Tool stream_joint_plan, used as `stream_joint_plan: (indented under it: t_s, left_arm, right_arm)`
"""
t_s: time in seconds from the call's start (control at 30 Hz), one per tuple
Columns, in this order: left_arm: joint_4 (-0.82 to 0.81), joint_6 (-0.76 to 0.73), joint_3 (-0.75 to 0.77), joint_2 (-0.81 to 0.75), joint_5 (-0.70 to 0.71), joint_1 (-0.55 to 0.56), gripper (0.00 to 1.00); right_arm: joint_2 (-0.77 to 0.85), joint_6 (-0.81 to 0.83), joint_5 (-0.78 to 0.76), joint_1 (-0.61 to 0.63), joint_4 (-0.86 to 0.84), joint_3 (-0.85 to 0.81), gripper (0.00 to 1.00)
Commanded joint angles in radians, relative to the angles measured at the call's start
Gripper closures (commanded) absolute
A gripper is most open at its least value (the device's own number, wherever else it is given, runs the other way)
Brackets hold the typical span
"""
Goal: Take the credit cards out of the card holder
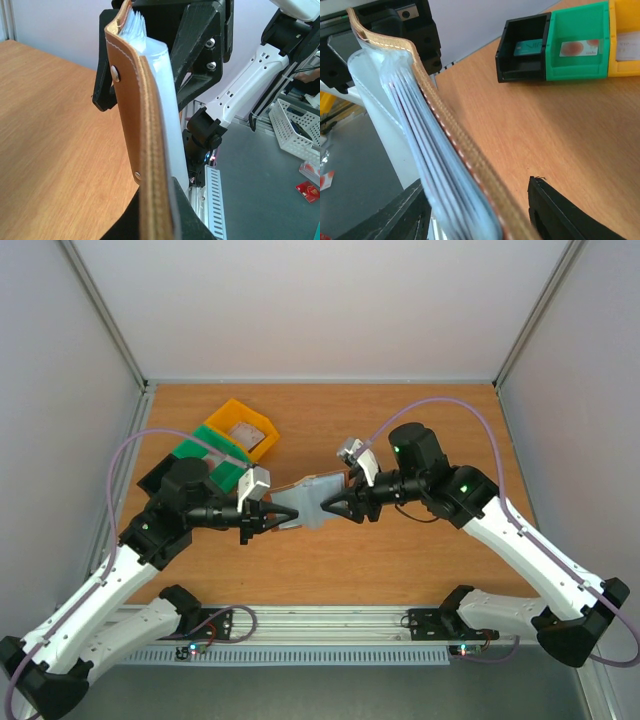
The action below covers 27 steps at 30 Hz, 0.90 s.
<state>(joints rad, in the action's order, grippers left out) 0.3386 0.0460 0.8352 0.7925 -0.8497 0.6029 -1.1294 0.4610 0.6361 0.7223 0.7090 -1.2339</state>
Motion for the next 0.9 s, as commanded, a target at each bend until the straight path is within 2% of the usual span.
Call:
stream_joint_plan:
  t_s: [0.0,0.23,0.5,0.7,0.87]
  left_arm:
    - [-0.104,0.001,-0.024,-0.014,-0.025,0.008,1.0]
    - [-0.233,0.079,-0.086,-0.026,-0.032,0.007,1.0]
    - [-0.267,0.1,-0.096,-0.028,-0.028,0.008,1.0]
    - [-0.304,0.132,-0.128,-0.043,-0.012,0.008,1.0]
    - [-0.425,0.201,-0.184,-0.075,-0.001,0.008,1.0]
  right_arm:
    - [0.033,0.006,0.022,0.006,-0.026,-0.004,0.46]
    - [0.101,0.01,0.016,0.005,-0.004,0.037,0.41]
    - [0.183,0.054,-0.111,0.004,0.049,0.06,0.4]
    - [0.213,0.057,-0.149,0.004,0.048,0.084,0.39]
    - [0.208,0.052,-0.132,0.004,0.03,0.077,0.39]
